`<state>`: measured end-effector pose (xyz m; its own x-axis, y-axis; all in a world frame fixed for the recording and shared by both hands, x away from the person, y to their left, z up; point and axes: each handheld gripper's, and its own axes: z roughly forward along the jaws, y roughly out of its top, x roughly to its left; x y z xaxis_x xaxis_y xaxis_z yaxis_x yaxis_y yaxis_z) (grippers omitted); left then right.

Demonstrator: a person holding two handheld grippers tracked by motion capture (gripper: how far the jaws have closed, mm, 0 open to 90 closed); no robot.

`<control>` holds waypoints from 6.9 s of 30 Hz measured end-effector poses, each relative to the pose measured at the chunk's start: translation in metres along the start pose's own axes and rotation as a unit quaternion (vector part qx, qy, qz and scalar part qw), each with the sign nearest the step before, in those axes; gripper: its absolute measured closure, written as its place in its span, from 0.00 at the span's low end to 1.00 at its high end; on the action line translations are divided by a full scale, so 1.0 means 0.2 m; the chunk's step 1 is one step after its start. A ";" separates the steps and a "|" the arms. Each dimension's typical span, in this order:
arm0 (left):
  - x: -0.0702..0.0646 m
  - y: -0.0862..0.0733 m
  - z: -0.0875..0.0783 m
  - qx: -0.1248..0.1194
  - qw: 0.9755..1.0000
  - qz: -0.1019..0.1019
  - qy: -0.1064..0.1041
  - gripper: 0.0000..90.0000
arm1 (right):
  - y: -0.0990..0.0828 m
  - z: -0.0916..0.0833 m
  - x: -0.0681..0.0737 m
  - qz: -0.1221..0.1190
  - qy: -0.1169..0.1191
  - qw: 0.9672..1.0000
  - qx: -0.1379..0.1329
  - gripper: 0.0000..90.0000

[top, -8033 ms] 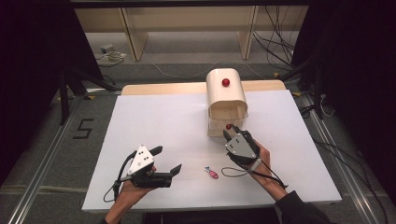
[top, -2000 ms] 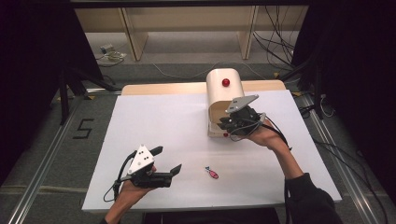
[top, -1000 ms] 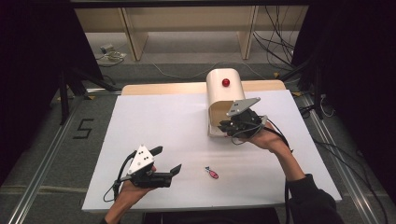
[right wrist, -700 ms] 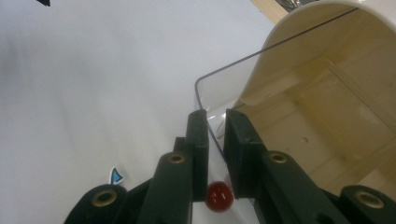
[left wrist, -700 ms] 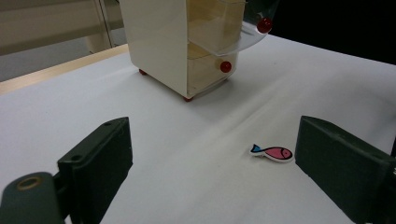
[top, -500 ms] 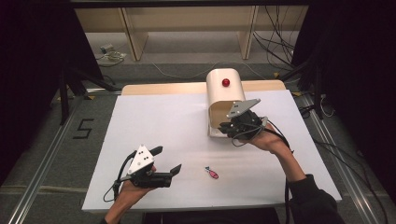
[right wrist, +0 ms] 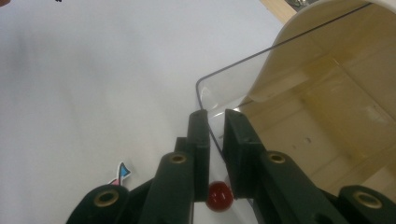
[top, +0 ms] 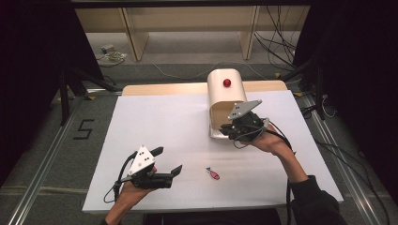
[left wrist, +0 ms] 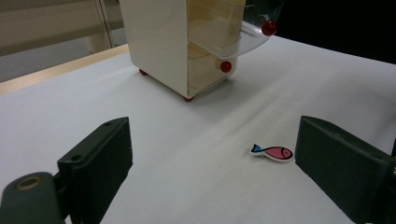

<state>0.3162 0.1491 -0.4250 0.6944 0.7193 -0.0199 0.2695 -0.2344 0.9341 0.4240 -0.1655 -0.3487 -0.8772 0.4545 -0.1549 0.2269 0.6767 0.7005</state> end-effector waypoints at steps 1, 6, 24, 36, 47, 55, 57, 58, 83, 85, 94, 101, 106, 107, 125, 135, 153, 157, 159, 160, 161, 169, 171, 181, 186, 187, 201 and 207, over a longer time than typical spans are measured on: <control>0.00 0.00 0.00 0.000 1.000 0.000 0.000 0.12 | 0.00 0.00 0.00 0.000 0.000 1.000 0.000 0.91; 0.00 0.00 0.00 0.000 1.000 0.000 0.000 0.12 | 0.00 0.00 0.00 -0.002 0.000 1.000 0.001 0.91; 0.00 0.00 0.00 -0.001 1.000 0.000 0.000 0.12 | 0.01 -0.02 0.02 -0.008 -0.010 1.000 -0.005 0.87; 0.00 0.00 0.00 0.000 1.000 0.001 0.000 0.12 | 0.02 -0.04 0.03 -0.010 -0.017 1.000 -0.016 0.77; 0.00 0.00 0.00 -0.001 1.000 0.001 0.001 0.12 | 0.04 -0.06 0.05 -0.014 -0.024 0.999 -0.031 0.58; 0.00 0.00 0.00 -0.001 1.000 0.001 0.001 0.12 | 0.06 -0.08 0.08 -0.014 -0.031 0.998 -0.047 0.52; 0.00 0.00 0.00 -0.001 1.000 0.001 0.001 0.12 | 0.06 -0.08 0.08 -0.015 -0.031 0.998 -0.048 0.51; 0.00 0.00 0.00 -0.001 1.000 0.001 0.001 0.12 | 0.06 -0.08 0.08 -0.014 -0.032 0.998 -0.049 0.51; 0.01 0.00 -0.01 -0.007 1.000 -0.006 0.015 0.12 | 0.07 -0.07 0.18 -0.029 -0.009 0.998 -0.056 0.46; 0.01 0.00 -0.01 -0.007 1.000 -0.006 0.016 0.12 | 0.07 -0.07 0.20 -0.031 -0.006 0.998 -0.055 0.46; 0.01 0.00 -0.01 -0.009 1.000 -0.007 0.020 0.12 | 0.07 -0.04 0.25 -0.042 0.000 0.998 -0.047 0.44; 0.02 0.00 -0.01 -0.009 1.000 -0.007 0.020 0.12 | 0.05 0.01 0.28 -0.050 0.006 0.998 -0.033 0.42; 0.02 0.00 -0.01 -0.010 1.000 -0.008 0.020 0.12 | 0.04 0.03 0.31 -0.053 0.013 0.998 -0.025 0.41; 0.02 0.00 -0.01 -0.010 1.000 -0.007 0.020 0.12 | 0.04 0.03 0.31 -0.054 0.014 0.998 -0.023 0.40; 0.02 0.00 -0.01 -0.010 1.000 -0.009 0.020 0.12 | 0.01 0.12 0.36 -0.056 0.026 0.998 0.002 0.39; 0.01 0.01 -0.01 -0.010 1.000 -0.006 0.020 0.12 | -0.02 0.21 0.39 -0.057 0.034 0.997 0.025 0.37; 0.01 0.01 -0.01 -0.010 1.000 -0.008 0.021 0.12 | -0.09 0.30 0.38 -0.034 0.034 0.997 0.061 0.36; 0.01 0.01 0.00 -0.010 1.000 -0.011 0.021 0.12 | -0.11 0.32 0.38 -0.028 0.037 0.997 0.068 0.36; 0.01 0.01 0.00 -0.009 1.000 -0.009 0.022 0.12 | -0.12 0.33 0.38 -0.024 0.037 0.996 0.073 0.36; 0.01 0.01 0.00 -0.008 1.000 -0.009 0.022 0.12 | -0.12 0.34 0.37 -0.022 0.037 0.996 0.073 0.35; 0.01 0.01 0.00 -0.008 1.000 -0.009 0.022 0.12 | -0.13 0.34 0.37 -0.022 0.038 0.996 0.074 0.35; 0.01 0.00 -0.02 -0.008 1.000 -0.012 0.026 0.12 | -0.15 0.38 0.34 0.004 0.046 0.995 0.087 0.34; 0.01 0.00 -0.02 -0.008 1.000 -0.011 0.027 0.12 | -0.15 0.40 0.34 0.003 0.048 0.995 0.092 0.33; 0.01 0.00 -0.02 -0.008 1.000 -0.012 0.024 0.12 | -0.19 0.45 0.35 0.010 0.059 0.991 0.120 0.32; 0.01 0.00 -0.01 -0.010 1.000 -0.016 0.024 0.12 | -0.20 0.47 0.33 0.013 0.062 0.990 0.123 0.32; 0.01 0.00 -0.01 -0.008 1.000 -0.012 0.024 0.12 | -0.21 0.47 0.33 0.015 0.062 0.990 0.127 0.32; 0.01 0.00 -0.01 -0.006 1.000 -0.010 0.021 0.12 | -0.22 0.50 0.33 0.027 0.068 0.987 0.142 0.33; 0.01 0.00 -0.02 -0.007 1.000 -0.010 0.021 0.12 | -0.23 0.52 0.33 0.028 0.070 0.987 0.146 0.34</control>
<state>0.3156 0.1530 -0.4238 0.6608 0.7501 -0.0240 0.2727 -0.2102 0.9389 0.3995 -0.1067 -0.4626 -0.9051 0.4251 -0.0108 0.3702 0.8001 0.4721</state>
